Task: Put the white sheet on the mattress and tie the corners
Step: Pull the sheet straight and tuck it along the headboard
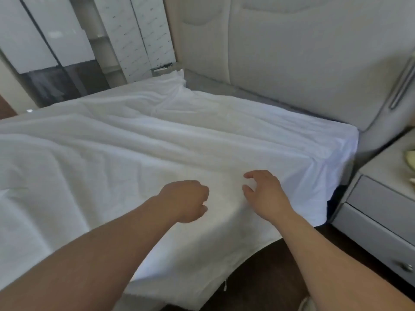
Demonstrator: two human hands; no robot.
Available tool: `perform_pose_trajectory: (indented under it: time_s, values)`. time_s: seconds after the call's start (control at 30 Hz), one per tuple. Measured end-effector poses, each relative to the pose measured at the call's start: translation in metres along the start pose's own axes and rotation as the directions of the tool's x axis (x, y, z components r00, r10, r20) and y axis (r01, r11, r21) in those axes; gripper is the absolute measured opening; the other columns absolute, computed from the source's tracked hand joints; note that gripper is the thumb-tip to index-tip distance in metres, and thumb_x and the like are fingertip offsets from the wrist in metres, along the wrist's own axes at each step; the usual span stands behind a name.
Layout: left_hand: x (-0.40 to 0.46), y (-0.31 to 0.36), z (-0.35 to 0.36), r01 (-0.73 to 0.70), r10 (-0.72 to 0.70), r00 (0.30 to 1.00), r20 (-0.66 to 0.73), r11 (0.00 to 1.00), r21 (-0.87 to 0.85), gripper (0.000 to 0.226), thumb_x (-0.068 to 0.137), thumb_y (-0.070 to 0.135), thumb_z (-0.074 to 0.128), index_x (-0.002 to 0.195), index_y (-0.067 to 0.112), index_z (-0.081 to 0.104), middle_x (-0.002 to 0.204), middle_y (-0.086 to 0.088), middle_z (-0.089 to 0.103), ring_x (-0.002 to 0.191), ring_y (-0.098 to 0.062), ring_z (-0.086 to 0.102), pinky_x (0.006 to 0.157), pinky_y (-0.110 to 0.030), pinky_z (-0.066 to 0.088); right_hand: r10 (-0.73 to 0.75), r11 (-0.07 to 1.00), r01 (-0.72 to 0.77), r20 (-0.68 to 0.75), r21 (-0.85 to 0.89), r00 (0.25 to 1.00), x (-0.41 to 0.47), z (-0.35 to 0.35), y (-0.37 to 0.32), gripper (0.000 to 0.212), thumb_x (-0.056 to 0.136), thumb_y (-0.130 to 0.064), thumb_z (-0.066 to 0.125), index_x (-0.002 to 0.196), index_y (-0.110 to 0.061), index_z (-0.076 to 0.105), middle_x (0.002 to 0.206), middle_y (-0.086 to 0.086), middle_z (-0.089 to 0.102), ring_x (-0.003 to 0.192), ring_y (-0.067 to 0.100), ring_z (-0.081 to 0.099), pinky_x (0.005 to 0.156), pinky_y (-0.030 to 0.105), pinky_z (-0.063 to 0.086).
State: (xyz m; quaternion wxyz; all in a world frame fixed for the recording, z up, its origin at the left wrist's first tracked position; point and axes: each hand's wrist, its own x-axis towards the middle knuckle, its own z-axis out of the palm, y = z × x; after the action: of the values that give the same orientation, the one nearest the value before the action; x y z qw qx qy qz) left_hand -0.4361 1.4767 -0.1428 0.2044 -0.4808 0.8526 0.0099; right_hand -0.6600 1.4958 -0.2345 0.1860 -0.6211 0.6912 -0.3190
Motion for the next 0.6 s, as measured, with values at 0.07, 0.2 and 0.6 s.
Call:
perform_pose_trajectory:
  time_s: [0.07, 0.2, 0.6]
  values:
    - [0.031, 0.028, -0.013, -0.052, 0.053, 0.994, -0.091, 0.999, 0.012, 0.035, 0.105, 0.043, 0.047, 0.134, 0.025, 0.056, 0.128, 0.002, 0.057, 0.114, -0.024, 0.059, 0.089, -0.037, 0.052, 0.110, 0.993, -0.106, -0.070, 0.053, 0.991, 0.003, -0.022, 0.029, 0.039, 0.100, -0.034, 0.058, 0.138, -0.026, 0.056, 0.142, -0.003, 0.051, 0.126, 0.021, 0.051, 0.104, 0.037, 0.046]
    - [0.097, 0.084, -0.027, -0.150, 0.151, 0.967, -0.204, 0.989, 0.022, 0.034, 0.105, 0.040, 0.044, 0.132, 0.021, 0.055, 0.125, 0.000, 0.056, 0.113, -0.025, 0.058, 0.084, -0.038, 0.053, 0.317, 0.945, -0.295, -0.171, 0.141, 0.933, -0.004, -0.061, 0.089, 0.041, 0.101, -0.032, 0.056, 0.142, -0.027, 0.053, 0.140, -0.005, 0.053, 0.119, 0.015, 0.056, 0.090, 0.028, 0.045]
    - [0.233, 0.147, -0.036, -0.256, 0.241, 0.955, -0.173, 0.965, -0.063, 0.026, 0.103, 0.045, 0.055, 0.108, 0.020, 0.061, 0.110, -0.002, 0.061, 0.101, -0.026, 0.059, 0.078, -0.036, 0.047, 0.459, 0.888, -0.437, -0.278, 0.140, 0.844, 0.026, -0.094, 0.166, 0.045, 0.100, -0.036, 0.058, 0.144, -0.030, 0.050, 0.141, -0.014, 0.051, 0.112, -0.001, 0.047, 0.093, 0.023, 0.042]
